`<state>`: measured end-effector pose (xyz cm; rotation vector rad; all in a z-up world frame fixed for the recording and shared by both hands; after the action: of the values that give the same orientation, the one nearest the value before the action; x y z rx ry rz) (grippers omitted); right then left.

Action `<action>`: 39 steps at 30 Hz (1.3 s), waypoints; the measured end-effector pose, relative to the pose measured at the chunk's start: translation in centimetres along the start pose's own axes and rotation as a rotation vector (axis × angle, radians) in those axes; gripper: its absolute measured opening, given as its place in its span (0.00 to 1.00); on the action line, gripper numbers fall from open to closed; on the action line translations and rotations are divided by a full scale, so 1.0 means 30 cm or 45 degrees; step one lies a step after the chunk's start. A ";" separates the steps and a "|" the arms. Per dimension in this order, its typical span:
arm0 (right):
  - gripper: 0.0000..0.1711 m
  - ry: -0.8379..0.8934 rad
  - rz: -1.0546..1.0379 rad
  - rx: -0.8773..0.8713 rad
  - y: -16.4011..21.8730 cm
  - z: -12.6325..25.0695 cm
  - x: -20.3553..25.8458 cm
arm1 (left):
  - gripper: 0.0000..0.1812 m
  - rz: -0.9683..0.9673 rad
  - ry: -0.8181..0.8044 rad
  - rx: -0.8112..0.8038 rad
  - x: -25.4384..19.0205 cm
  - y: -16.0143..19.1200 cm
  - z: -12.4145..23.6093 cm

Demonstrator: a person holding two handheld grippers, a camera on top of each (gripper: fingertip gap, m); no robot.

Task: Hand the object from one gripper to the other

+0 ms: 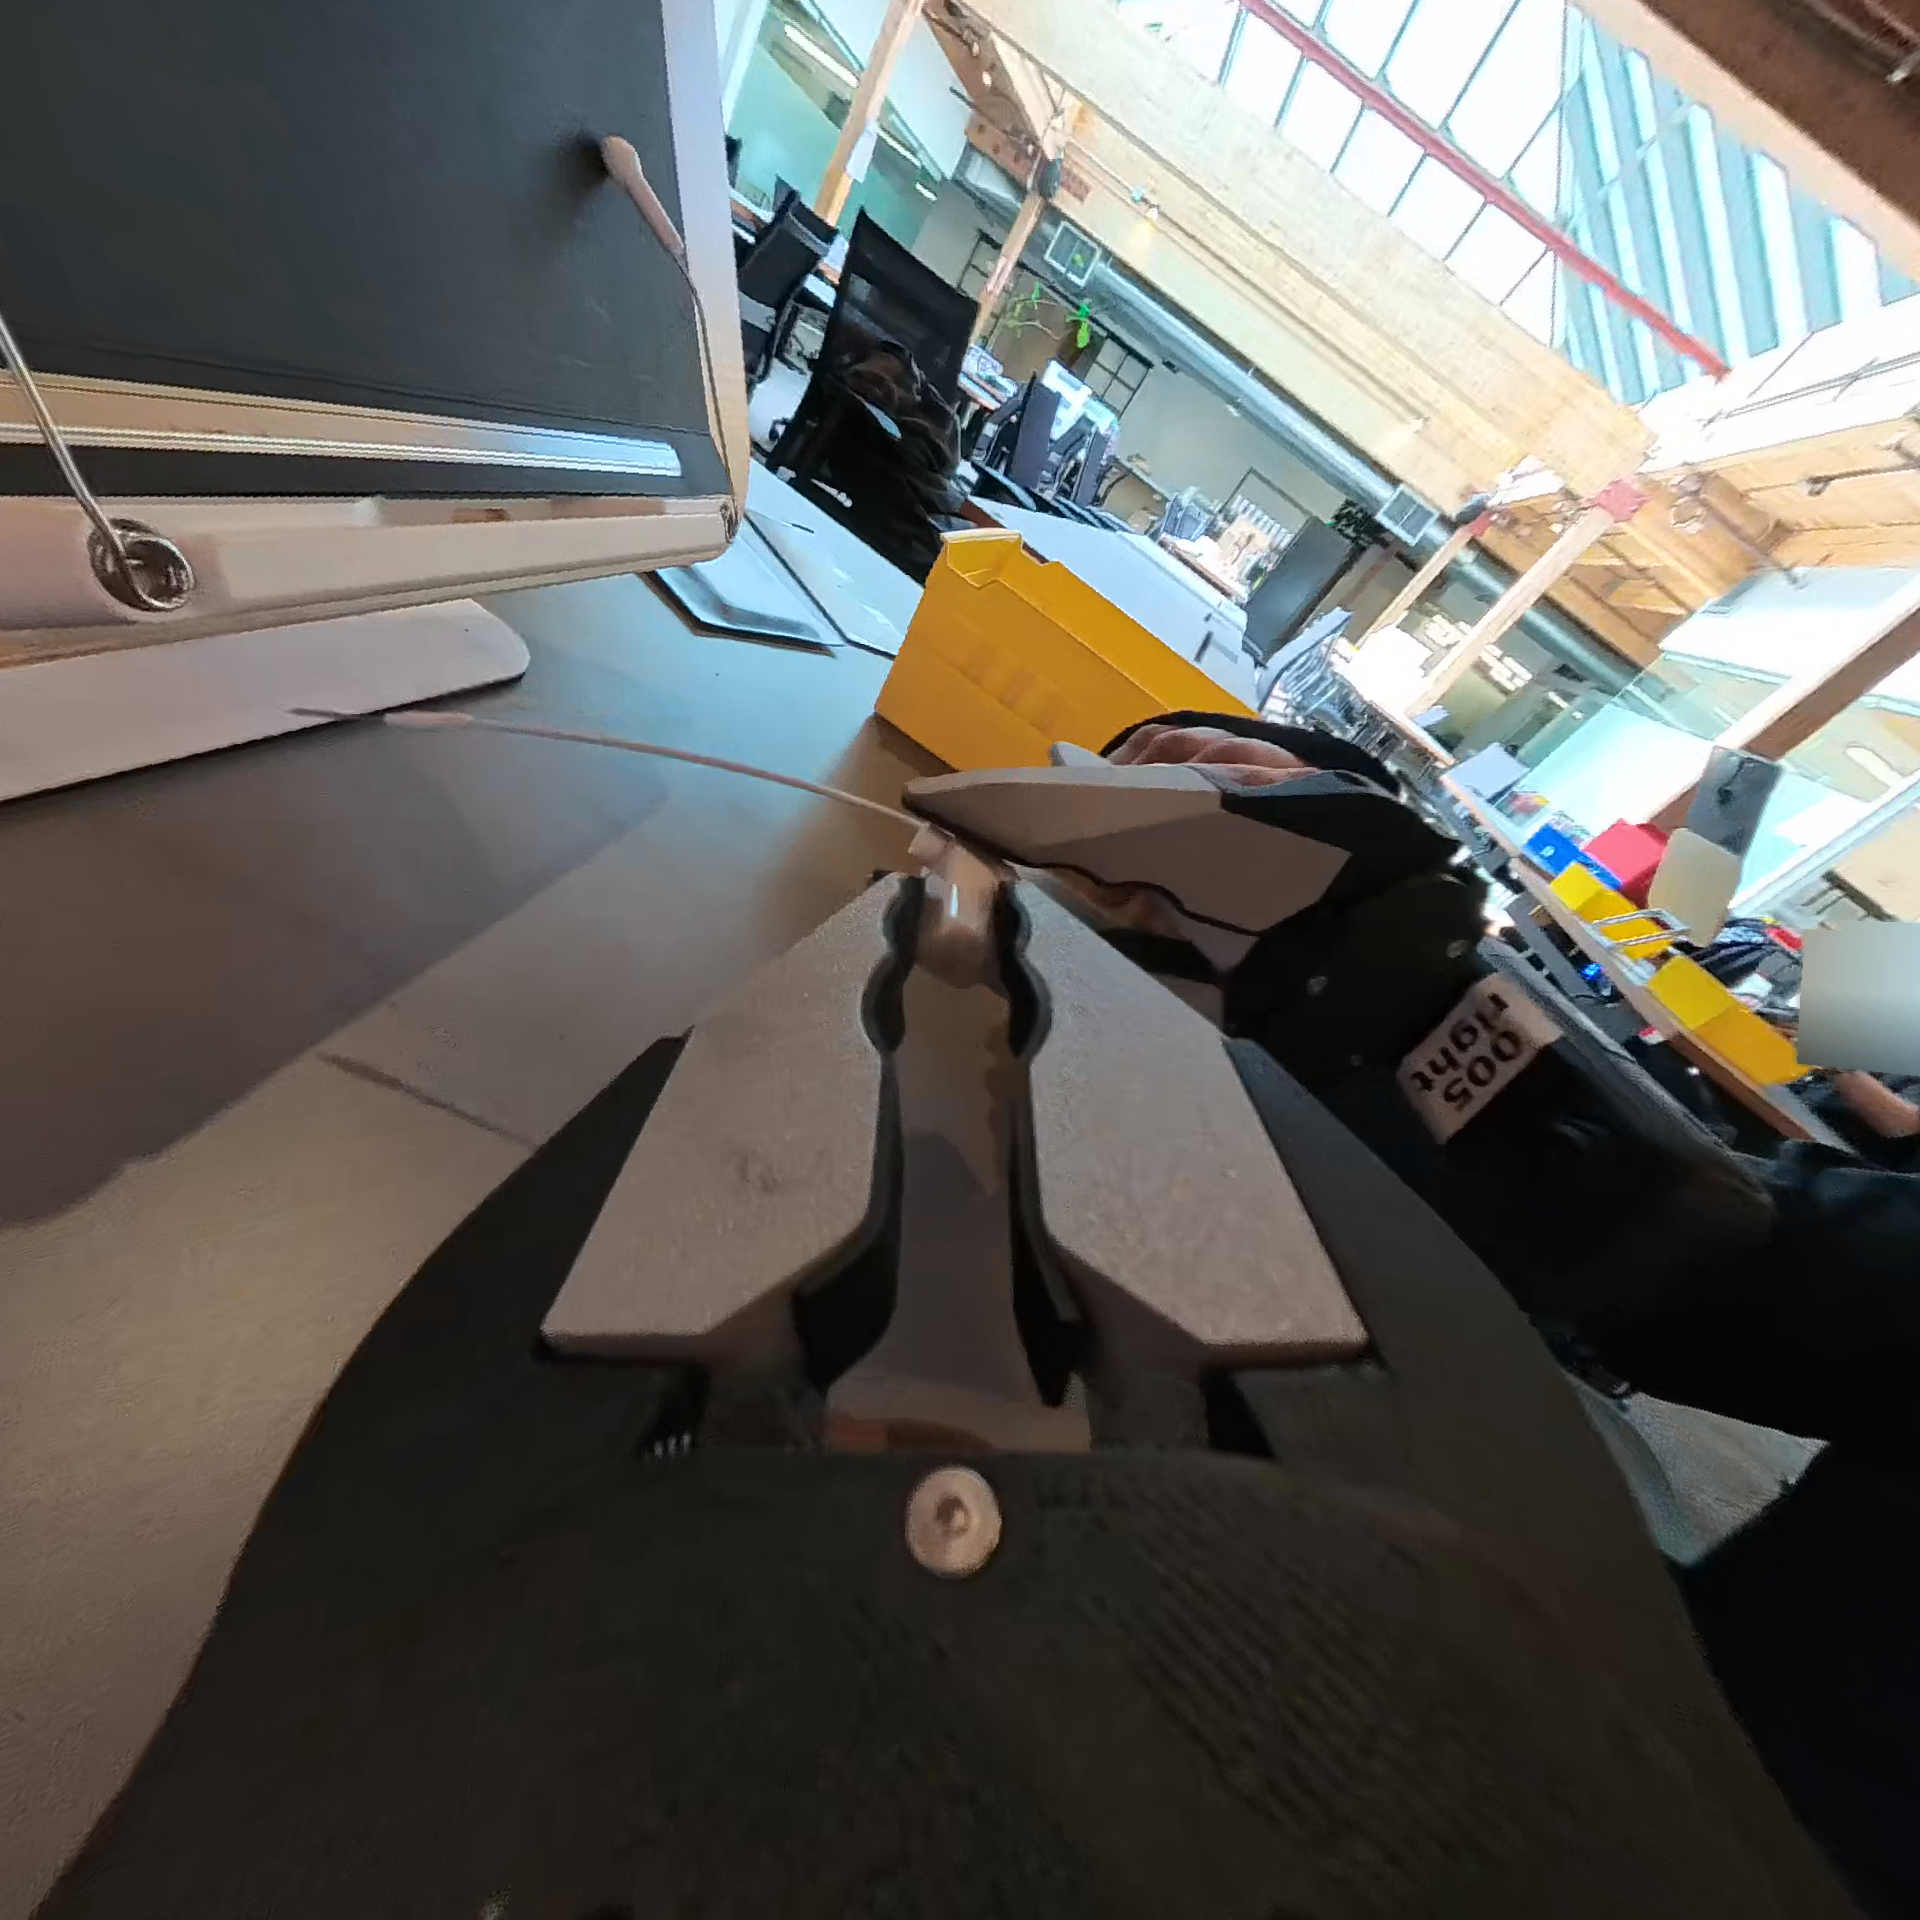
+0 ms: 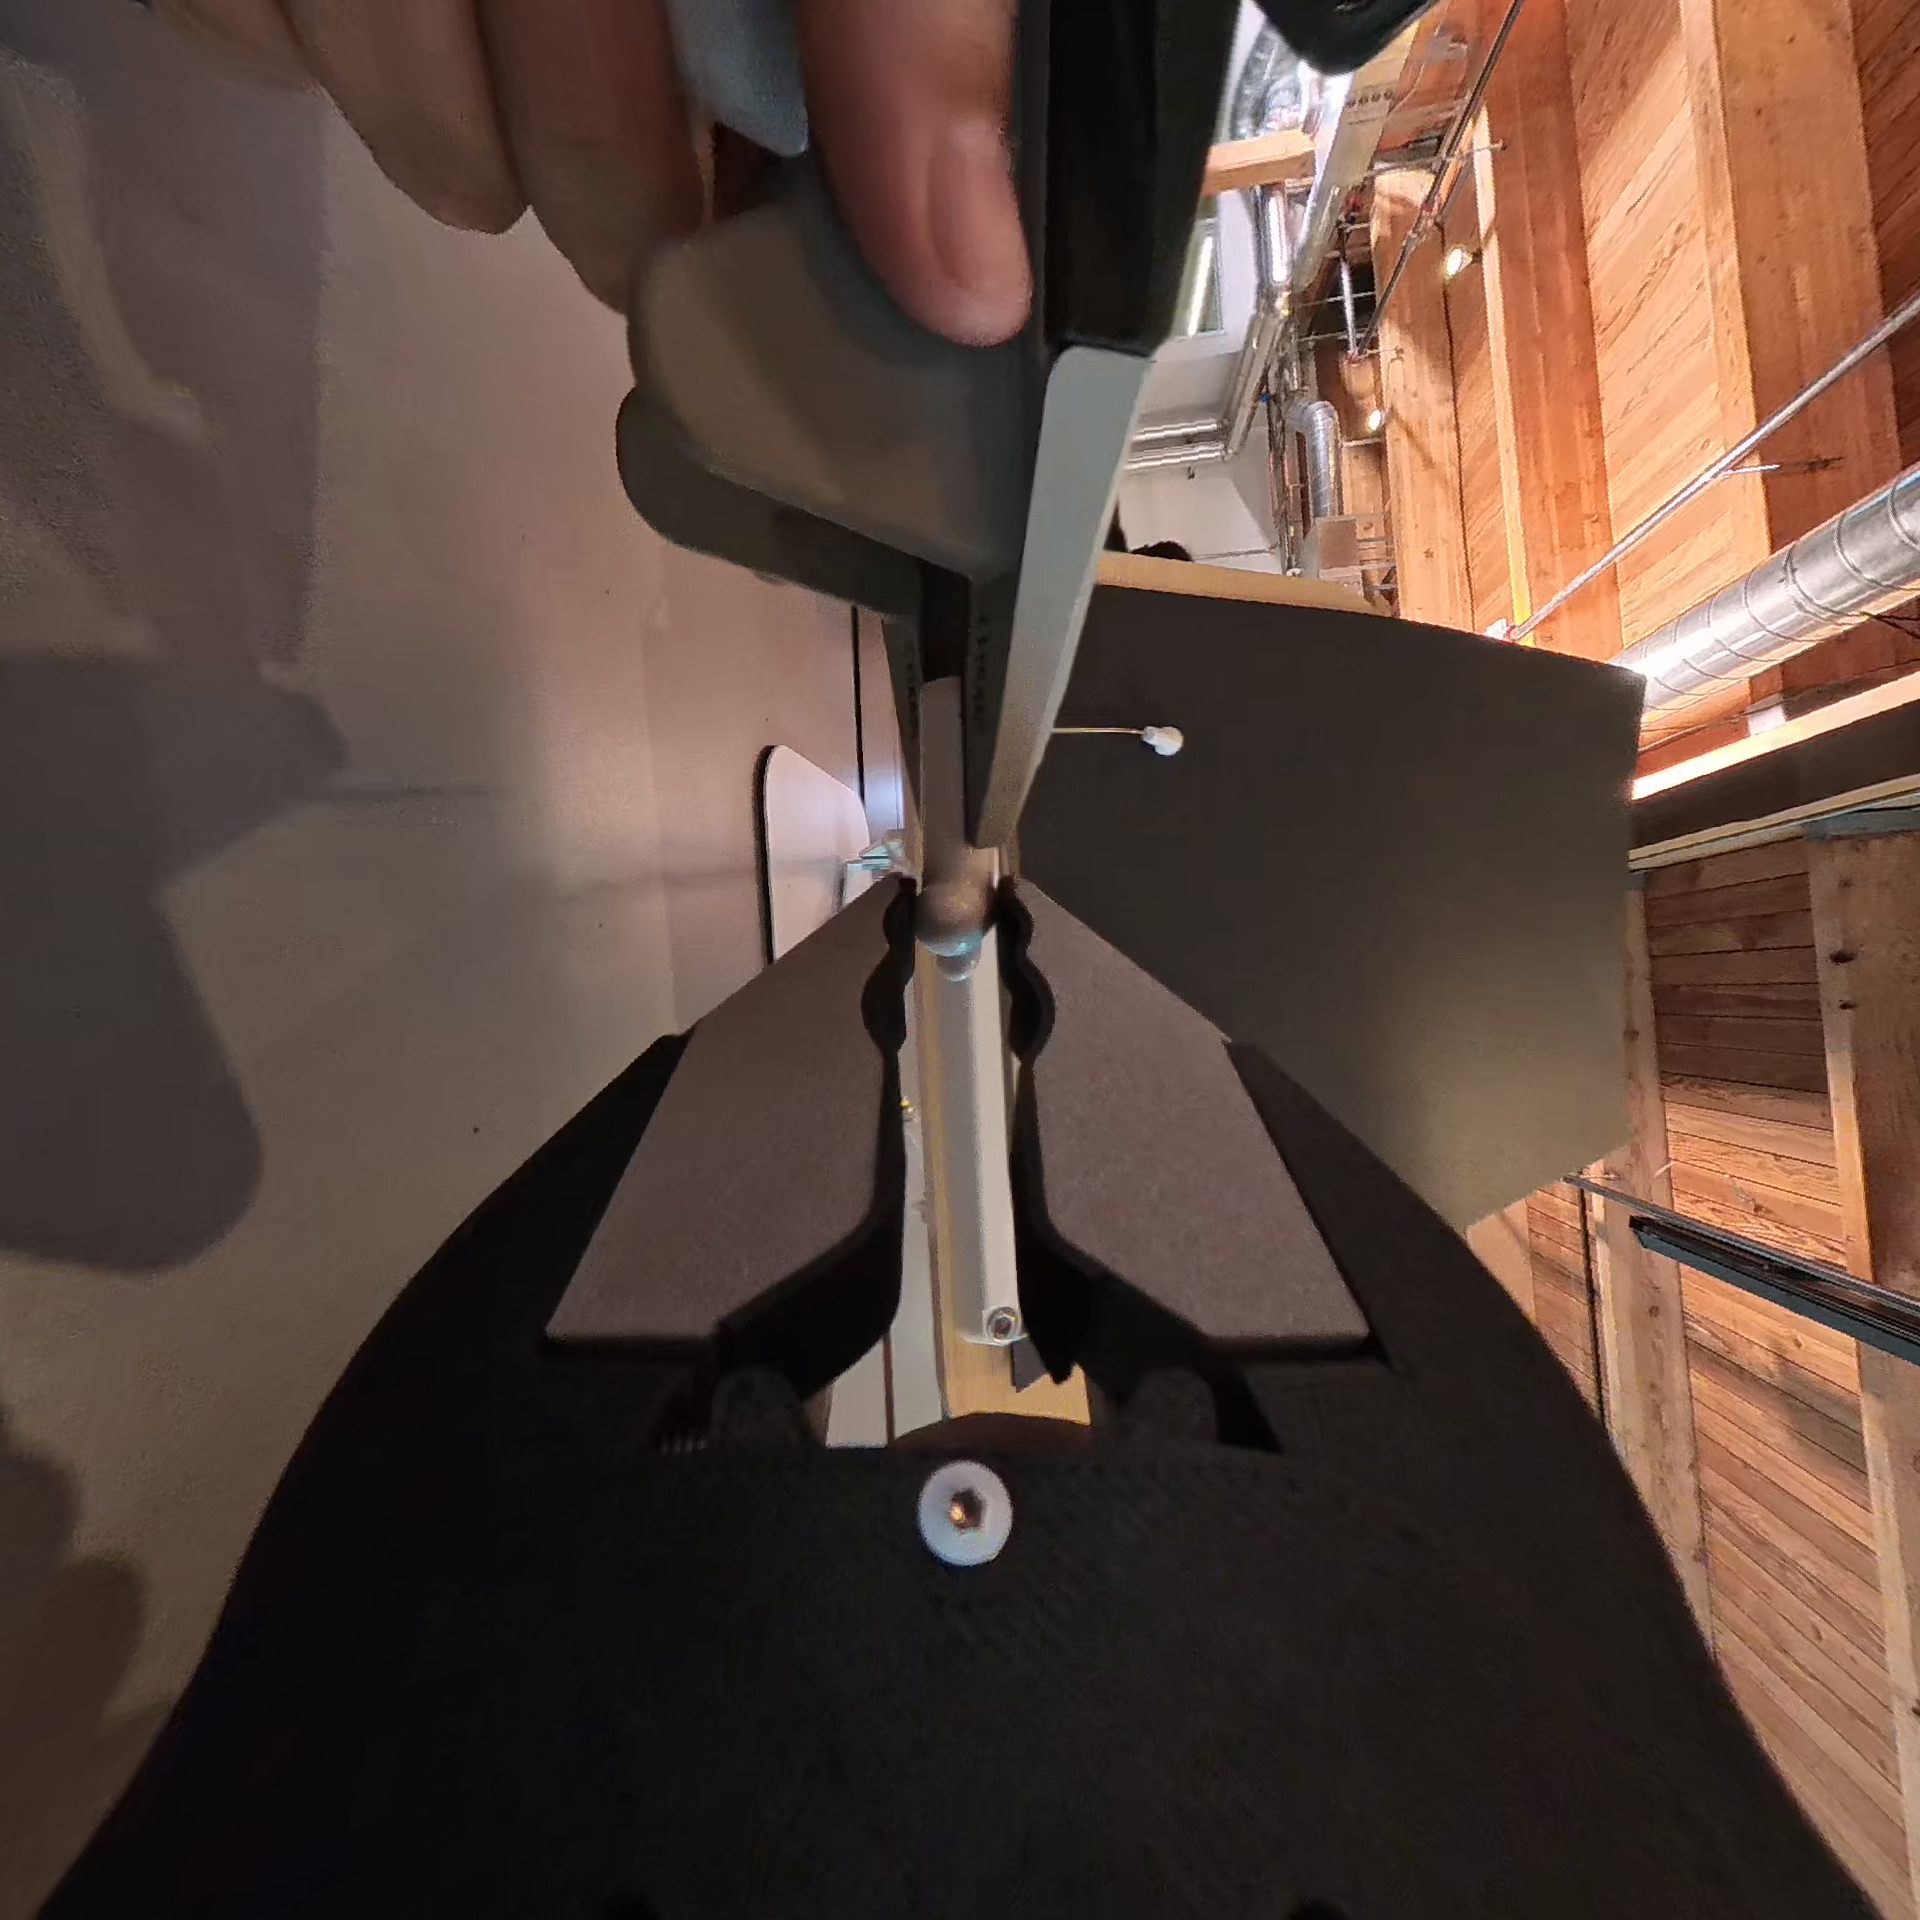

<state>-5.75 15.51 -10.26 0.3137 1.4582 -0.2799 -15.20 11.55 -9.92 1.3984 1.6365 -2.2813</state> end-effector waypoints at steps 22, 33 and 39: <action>0.29 -0.838 -1.421 -0.629 0.115 0.048 0.002 | 0.07 -1.466 -0.467 -0.139 -0.175 0.040 -0.004; 0.13 -0.863 -1.933 -1.127 0.145 0.088 -0.103 | 0.07 -1.416 -0.316 -0.178 -0.209 0.048 -0.006; 0.09 -0.932 -1.949 -1.090 0.127 0.072 -0.085 | 0.07 -1.418 -0.306 -0.175 -0.208 0.054 -0.012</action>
<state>-2.58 18.21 -7.40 -1.5228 0.6884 -0.8157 -10.45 8.20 -7.11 0.0655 2.8137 -2.4573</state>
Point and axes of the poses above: each gripper's, where its closed fingertips meet, z back along the fingers, y out of its underside, x = y × z across the jaws, the point moved 7 cm from there along z, back along the fingers, and after that the axes turned 9 degrees about z, right-handed, at the moved point
